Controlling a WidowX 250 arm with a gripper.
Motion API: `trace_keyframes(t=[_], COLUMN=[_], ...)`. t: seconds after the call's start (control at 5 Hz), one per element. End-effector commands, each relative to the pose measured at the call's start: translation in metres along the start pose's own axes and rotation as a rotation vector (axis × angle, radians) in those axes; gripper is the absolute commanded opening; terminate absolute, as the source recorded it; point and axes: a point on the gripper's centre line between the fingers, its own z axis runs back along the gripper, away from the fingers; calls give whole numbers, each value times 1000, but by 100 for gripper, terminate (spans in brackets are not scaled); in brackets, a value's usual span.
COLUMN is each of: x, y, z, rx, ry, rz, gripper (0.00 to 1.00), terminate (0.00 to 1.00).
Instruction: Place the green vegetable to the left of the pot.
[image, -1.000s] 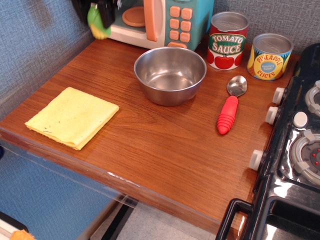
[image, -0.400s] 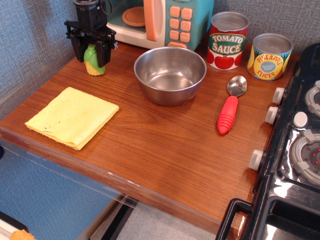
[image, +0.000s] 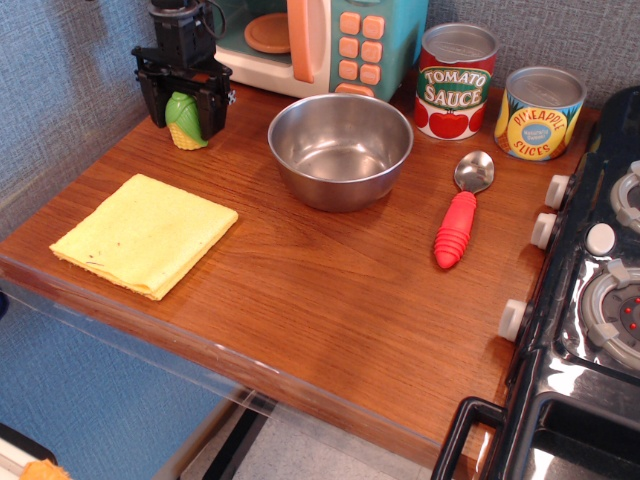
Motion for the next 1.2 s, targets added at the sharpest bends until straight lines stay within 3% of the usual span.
trace_keyframes(t=[0.0,0.2,0.8,1.0], x=[-12,-19,-28,-28], y=[-6,-10,-21,-21], z=[104,126,126,126], rx=[35,42,61,61], ry=[-249,-283,-258,-258], rz=[-21,-25,-73,-73], gripper=[100,100,100,100], terminate=[0,0,0,100])
